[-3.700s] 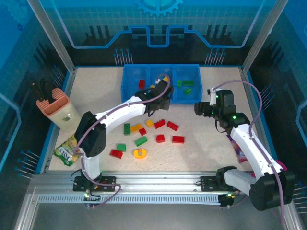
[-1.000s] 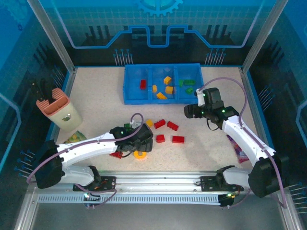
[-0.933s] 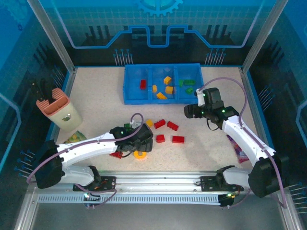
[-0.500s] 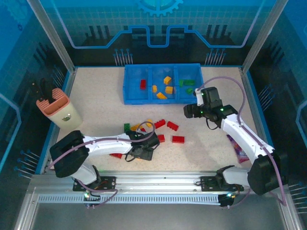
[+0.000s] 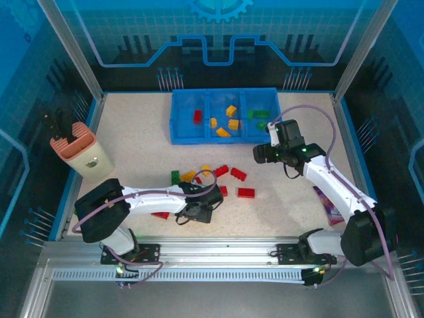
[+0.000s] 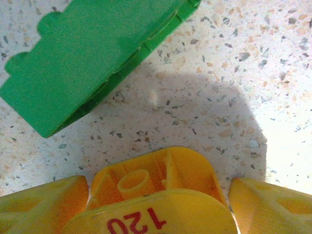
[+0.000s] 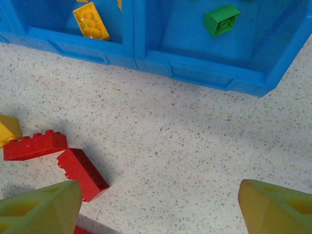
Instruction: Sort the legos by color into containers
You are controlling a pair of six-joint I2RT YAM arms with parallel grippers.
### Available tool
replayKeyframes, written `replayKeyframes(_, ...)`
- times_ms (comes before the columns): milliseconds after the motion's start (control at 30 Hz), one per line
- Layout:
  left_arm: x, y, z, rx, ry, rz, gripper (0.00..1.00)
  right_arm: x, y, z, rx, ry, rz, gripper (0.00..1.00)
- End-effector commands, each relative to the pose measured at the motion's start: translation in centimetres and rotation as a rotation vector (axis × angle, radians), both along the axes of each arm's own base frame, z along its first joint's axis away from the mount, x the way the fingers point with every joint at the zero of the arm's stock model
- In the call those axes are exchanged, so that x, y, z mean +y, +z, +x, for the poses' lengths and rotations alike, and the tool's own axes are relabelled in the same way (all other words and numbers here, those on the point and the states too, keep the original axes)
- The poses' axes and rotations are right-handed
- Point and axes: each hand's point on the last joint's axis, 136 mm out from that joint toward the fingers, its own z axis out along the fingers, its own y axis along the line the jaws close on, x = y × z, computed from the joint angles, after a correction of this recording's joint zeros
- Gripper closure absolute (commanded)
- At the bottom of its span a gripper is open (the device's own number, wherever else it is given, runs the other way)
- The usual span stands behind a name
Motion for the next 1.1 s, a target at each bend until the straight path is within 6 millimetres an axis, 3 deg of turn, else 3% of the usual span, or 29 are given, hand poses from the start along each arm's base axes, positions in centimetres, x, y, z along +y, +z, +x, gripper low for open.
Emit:
replayKeyframes(0,0.0,-1.0,-0.2,0.014,0.018,0.012,0.32,0.0,0.8,0.3,-0.013,-0.004,-0.034,0.15)
replayKeyframes(267,0.6,-0.8,0.1,0.005,-0.027,0.064,0.44,-0.2,0.5,0.4,0.003,-0.013,-0.051,0.15)
replayKeyframes(433,-0.8,3.9,3.2,-0.135,-0.087,0.066,0.44,-1.1,0.3,0.1,0.021,-0.046,-0.077,0.14)
replayKeyframes(567,-2.6,9.2,8.0,-0.293,-0.138,0.040,0.44,-1.5,0.3,0.0,0.032,-0.058,-0.086,0.14)
replayKeyframes(767,-3.6,14.5,17.2,-0.509,-0.128,0.001,0.44,-2.0,0.9,0.2,0.027,-0.067,-0.091,0.14)
replayKeyframes(933,-4.9,16.6,25.1,-0.644,-0.092,-0.051,0.43,-2.0,1.4,0.6,0.020,-0.061,-0.084,0.13)
replayKeyframes(1067,-6.0,16.3,30.4,-0.696,-0.069,-0.041,0.43,-1.9,1.4,1.0,0.018,-0.056,-0.081,0.13)
